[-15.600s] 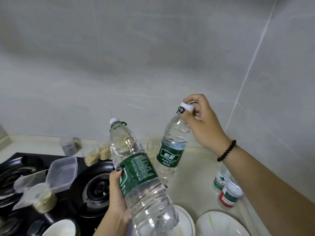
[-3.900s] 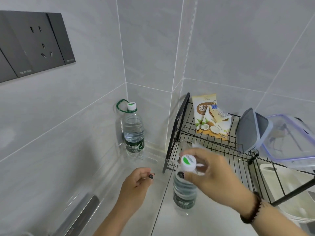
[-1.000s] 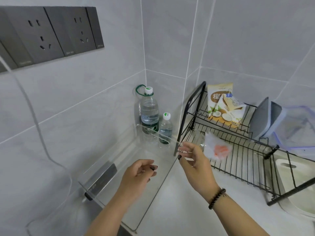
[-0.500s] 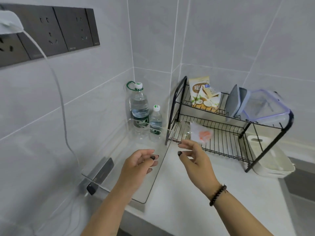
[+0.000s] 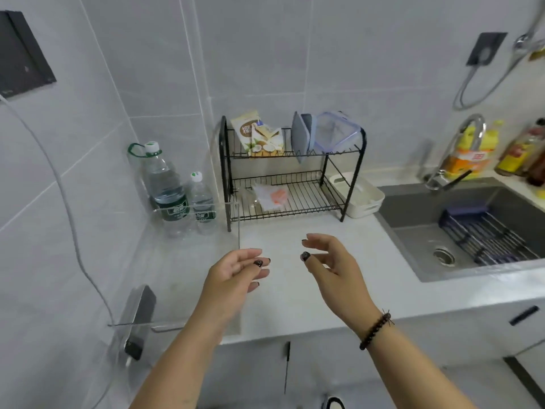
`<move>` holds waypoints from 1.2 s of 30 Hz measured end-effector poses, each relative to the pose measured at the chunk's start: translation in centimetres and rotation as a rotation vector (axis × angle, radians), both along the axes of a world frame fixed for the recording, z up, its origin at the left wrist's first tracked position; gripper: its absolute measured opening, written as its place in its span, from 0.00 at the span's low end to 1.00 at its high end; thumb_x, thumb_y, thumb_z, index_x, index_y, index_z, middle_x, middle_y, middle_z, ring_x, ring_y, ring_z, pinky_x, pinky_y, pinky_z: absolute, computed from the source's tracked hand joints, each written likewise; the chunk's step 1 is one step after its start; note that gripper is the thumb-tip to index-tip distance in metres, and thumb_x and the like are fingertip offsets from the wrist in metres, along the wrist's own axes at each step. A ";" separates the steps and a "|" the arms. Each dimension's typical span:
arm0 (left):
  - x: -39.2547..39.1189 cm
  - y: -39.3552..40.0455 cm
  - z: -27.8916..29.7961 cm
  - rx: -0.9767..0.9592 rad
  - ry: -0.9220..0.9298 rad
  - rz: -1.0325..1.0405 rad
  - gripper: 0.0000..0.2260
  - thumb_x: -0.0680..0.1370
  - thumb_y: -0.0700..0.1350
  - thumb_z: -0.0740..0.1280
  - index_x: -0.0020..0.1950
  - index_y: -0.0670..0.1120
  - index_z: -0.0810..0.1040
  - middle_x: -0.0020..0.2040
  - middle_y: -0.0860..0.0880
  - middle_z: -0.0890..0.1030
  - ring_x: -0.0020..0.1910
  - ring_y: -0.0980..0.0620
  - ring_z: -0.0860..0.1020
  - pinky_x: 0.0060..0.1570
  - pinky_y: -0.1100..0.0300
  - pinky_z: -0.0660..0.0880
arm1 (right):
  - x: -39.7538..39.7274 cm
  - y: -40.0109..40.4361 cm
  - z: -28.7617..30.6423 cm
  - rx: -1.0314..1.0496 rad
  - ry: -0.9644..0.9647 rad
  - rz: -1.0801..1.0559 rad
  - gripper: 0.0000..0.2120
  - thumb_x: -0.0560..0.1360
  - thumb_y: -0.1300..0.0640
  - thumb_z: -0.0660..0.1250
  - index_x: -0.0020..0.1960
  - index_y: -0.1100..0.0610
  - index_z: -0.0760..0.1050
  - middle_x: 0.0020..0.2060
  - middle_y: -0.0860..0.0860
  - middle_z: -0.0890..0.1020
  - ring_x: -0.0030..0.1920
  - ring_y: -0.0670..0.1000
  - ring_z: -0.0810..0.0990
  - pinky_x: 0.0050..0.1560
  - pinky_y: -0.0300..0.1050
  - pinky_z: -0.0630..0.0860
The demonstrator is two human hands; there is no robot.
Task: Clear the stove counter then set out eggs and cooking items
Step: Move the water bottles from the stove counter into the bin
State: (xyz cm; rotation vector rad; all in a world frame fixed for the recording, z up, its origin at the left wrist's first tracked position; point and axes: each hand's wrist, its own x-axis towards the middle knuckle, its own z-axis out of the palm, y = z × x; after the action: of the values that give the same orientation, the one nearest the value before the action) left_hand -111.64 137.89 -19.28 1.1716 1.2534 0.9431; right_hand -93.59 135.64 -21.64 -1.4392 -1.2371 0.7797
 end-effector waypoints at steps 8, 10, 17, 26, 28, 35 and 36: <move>8.2 -2.9 1.3 0.022 0.006 -0.287 0.09 0.80 0.38 0.64 0.55 0.48 0.80 0.48 0.53 0.86 0.48 0.55 0.84 0.55 0.56 0.78 | 7.7 -8.1 0.9 0.030 -0.023 -0.306 0.12 0.78 0.58 0.65 0.59 0.47 0.74 0.56 0.39 0.79 0.52 0.43 0.80 0.48 0.37 0.77; 11.4 -4.0 1.6 0.029 0.017 -0.371 0.09 0.80 0.38 0.64 0.55 0.48 0.80 0.48 0.53 0.86 0.48 0.55 0.84 0.55 0.56 0.78 | 10.5 -10.8 1.0 0.030 -0.006 -0.392 0.11 0.78 0.58 0.66 0.58 0.47 0.75 0.55 0.40 0.79 0.51 0.43 0.80 0.49 0.38 0.77; 24.0 -9.1 2.2 0.031 0.014 -0.596 0.08 0.80 0.38 0.64 0.56 0.47 0.79 0.49 0.51 0.85 0.48 0.54 0.84 0.56 0.54 0.78 | 20.7 -20.5 1.9 0.020 0.023 -0.604 0.15 0.77 0.59 0.66 0.61 0.46 0.72 0.56 0.40 0.78 0.53 0.44 0.79 0.55 0.44 0.77; 39.4 -19.3 2.0 0.007 -0.030 -0.835 0.09 0.79 0.39 0.64 0.56 0.47 0.80 0.48 0.53 0.86 0.50 0.54 0.84 0.55 0.55 0.77 | 31.7 -34.1 2.7 -0.044 -0.034 -0.858 0.14 0.77 0.56 0.66 0.61 0.45 0.72 0.57 0.38 0.77 0.55 0.42 0.78 0.52 0.38 0.75; 42.1 -21.5 1.9 -0.004 -0.045 -0.894 0.09 0.79 0.38 0.64 0.56 0.47 0.80 0.48 0.53 0.86 0.49 0.54 0.84 0.56 0.55 0.77 | 33.0 -36.9 2.8 -0.060 -0.046 -0.910 0.14 0.77 0.56 0.66 0.61 0.45 0.72 0.57 0.37 0.76 0.54 0.41 0.77 0.49 0.34 0.74; 50.9 -29.2 1.7 -0.036 -0.040 -1.153 0.09 0.79 0.37 0.65 0.56 0.45 0.79 0.47 0.52 0.86 0.50 0.52 0.84 0.56 0.54 0.77 | 36.9 -46.2 2.4 -0.076 -0.022 -1.172 0.13 0.77 0.57 0.67 0.59 0.45 0.73 0.58 0.38 0.77 0.54 0.40 0.77 0.46 0.31 0.73; 52.3 -30.1 1.6 -0.029 -0.032 -1.201 0.08 0.79 0.37 0.66 0.56 0.46 0.79 0.47 0.52 0.86 0.50 0.52 0.84 0.56 0.54 0.77 | 37.5 -47.4 2.1 -0.066 -0.005 -1.221 0.13 0.77 0.57 0.66 0.59 0.45 0.74 0.58 0.39 0.77 0.54 0.40 0.77 0.46 0.31 0.73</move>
State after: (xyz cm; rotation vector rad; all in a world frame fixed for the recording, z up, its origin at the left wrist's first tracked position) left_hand -59.31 107.75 -17.64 1.5503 0.3447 0.0325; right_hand -56.10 88.24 -19.56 -1.8695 -0.1621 -0.0380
